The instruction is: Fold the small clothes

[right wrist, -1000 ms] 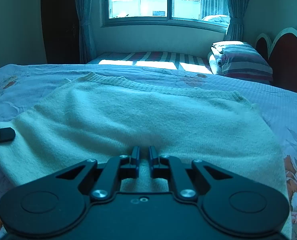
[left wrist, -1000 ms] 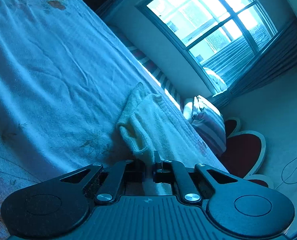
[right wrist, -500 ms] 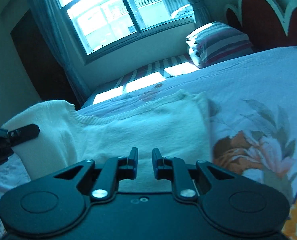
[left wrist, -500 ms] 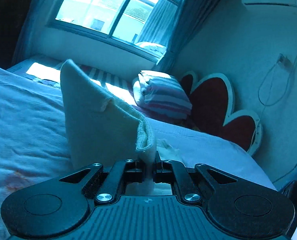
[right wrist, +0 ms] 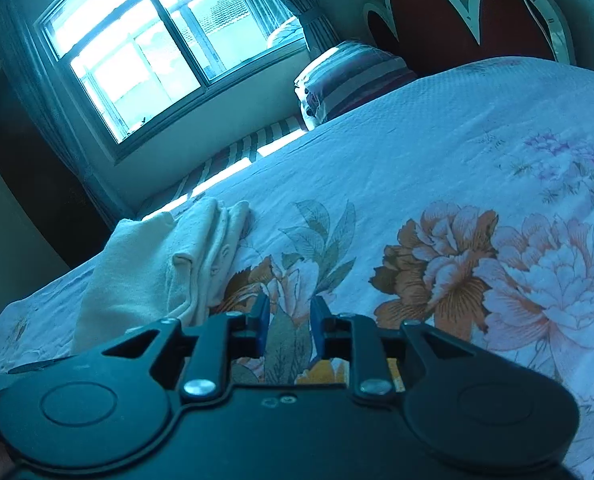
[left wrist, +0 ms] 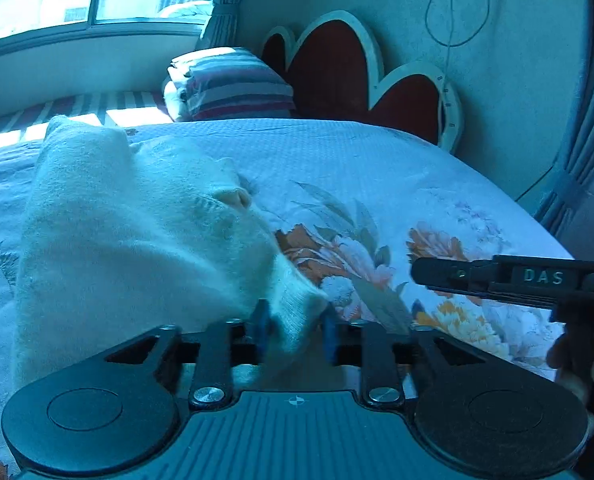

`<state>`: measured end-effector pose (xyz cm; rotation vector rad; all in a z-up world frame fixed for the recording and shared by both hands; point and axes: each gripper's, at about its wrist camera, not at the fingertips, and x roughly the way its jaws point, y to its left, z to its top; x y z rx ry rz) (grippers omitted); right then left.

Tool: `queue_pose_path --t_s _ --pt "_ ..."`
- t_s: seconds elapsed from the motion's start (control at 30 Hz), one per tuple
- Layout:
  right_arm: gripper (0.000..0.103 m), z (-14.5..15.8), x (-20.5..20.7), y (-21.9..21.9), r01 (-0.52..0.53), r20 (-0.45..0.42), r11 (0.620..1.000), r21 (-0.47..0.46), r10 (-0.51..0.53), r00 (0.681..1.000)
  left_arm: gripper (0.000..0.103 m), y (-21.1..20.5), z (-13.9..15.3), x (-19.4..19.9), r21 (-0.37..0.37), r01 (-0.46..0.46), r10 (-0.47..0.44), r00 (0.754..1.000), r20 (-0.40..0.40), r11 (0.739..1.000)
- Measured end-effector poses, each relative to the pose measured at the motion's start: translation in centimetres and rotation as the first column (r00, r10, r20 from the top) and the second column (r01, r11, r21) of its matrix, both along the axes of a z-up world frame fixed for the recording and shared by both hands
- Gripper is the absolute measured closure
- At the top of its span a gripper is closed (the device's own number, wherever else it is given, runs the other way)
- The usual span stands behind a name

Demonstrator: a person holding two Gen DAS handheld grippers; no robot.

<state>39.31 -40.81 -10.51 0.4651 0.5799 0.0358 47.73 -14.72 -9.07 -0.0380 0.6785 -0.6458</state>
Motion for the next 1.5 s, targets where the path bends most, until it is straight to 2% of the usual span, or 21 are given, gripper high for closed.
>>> queue_pose_path --t_s 0.03,0.1,0.23,0.33,0.47,0.53,0.6,0.63,0.67,0.73,0.77,0.8,0.97,1.07,1.17,1.2,1.27,1.33,1.4,1.5 --pt "0.079 -0.1 0.0 0.2 -0.010 -0.002 1.000 0.008 0.010 1.000 0.029 -0.1 0.6 -0.6 -0.034 0.008 -0.007 1.000 0.018 0.999" --pt "0.077 0.1 -0.3 0.4 -0.036 0.002 0.999 0.038 0.036 0.999 0.028 0.6 1.6 -1.8 -0.052 0.000 0.003 0.999 0.047 0.999" --pt "0.067 0.9 -0.4 1.2 -0.097 0.026 0.983 0.153 0.095 0.995 0.028 5.3 2.9 -4.5 -0.069 -0.129 0.134 0.988 0.073 0.989" --pt "0.058 1.1 -0.2 2.5 -0.155 0.028 0.965 0.212 0.152 0.988 0.028 9.0 1.9 -5.6 0.019 -0.225 0.222 0.971 0.090 0.974" --pt "0.058 0.0 1.1 4.6 -0.213 -0.019 0.933 0.289 0.228 0.974 0.028 11.4 -0.3 -4.6 0.106 -0.290 0.288 0.957 0.035 0.951" --pt "0.060 -1.0 1.8 5.6 -0.206 -0.058 0.924 0.322 0.236 0.970 0.028 11.9 -0.7 -3.9 0.110 -0.300 0.298 0.954 0.033 0.947" --pt "0.061 -1.6 2.3 6.2 -0.176 -0.076 0.935 0.308 0.209 0.975 0.028 11.6 -1.3 -2.7 0.145 -0.324 0.321 0.946 0.043 0.935" --pt "0.063 -2.0 2.6 6.4 -0.154 -0.093 0.938 0.311 0.191 0.977 0.028 11.7 -1.5 -2.2 0.143 -0.353 0.351 0.935 0.039 0.924" --pt "0.065 -2.3 3.1 6.4 -0.131 -0.112 0.938 0.321 0.175 0.978 0.028 12.2 -1.6 -1.8 0.104 -0.378 0.377 0.926 0.026 0.920" --pt "0.075 -2.4 3.5 6.7 -0.116 -0.111 0.937 0.329 0.160 0.981 0.028 13.2 -1.7 -1.6 0.063 -0.419 0.419 0.908 0.007 0.906" --pt "0.083 -2.2 3.6 6.9 -0.120 -0.102 0.940 0.321 0.160 0.982 0.028 13.2 -2.1 -1.4 0.084 -0.425 0.426 0.905 0.001 0.901" --pt "0.095 -1.8 3.5 7.2 -0.130 -0.085 0.946 0.298 0.162 0.983 0.033 13.3 -2.4 -1.4 0.095 -0.430 0.432 0.902 -0.002 0.898" --pt "0.096 1.4 0.5 9.2 -0.158 0.015 0.969 0.187 0.158 0.987 0.035 14.0 -2.9 -1.5 0.077 -0.421 0.423 0.906 -0.011 0.904" --pt "0.096 0.1 -0.3 9.2 -0.093 -0.025 0.986 0.141 0.097 0.995 0.035 14.1 -2.9 -1.2 0.091 -0.400 0.403 0.915 -0.018 0.912" --pt "0.095 -2.9 0.7 8.5 -0.038 -0.107 0.979 0.200 0.060 0.992 0.035 13.9 -2.7 -1.0 0.116 -0.381 0.386 0.922 -0.022 0.917" --pt "0.095 -3.0 0.7 8.5 -0.045 -0.100 0.976 0.212 0.068 0.993 0.035 14.1 -2.7 -0.9 0.114 -0.377 0.382 0.924 -0.025 0.919" --pt "0.082 -2.0 0.5 8.4 -0.074 -0.061 0.977 0.200 0.087 0.994 0.035 14.4 -2.7 -0.9 0.098 -0.376 0.381 0.924 -0.036 0.922" --pt "0.061 -0.3 0.6 7.9 -0.067 0.016 0.986 0.153 0.065 0.998 0.035 14.7 -2.8 -0.8 0.079 -0.374 0.379 0.924 -0.046 0.924" --pt "0.056 0.5 2.3 6.8 -0.092 0.057 0.975 0.202 0.083 0.995 0.035 15.2 -2.8 -0.8 0.047 -0.387 0.389 0.919 -0.061 0.921" --pt "0.056 0.4 6.5 5.9 -0.139 0.038 0.955 0.262 0.134 0.990 0.035 15.4 -3.0 -0.8 0.024 -0.408 0.409 0.910 -0.073 0.913"
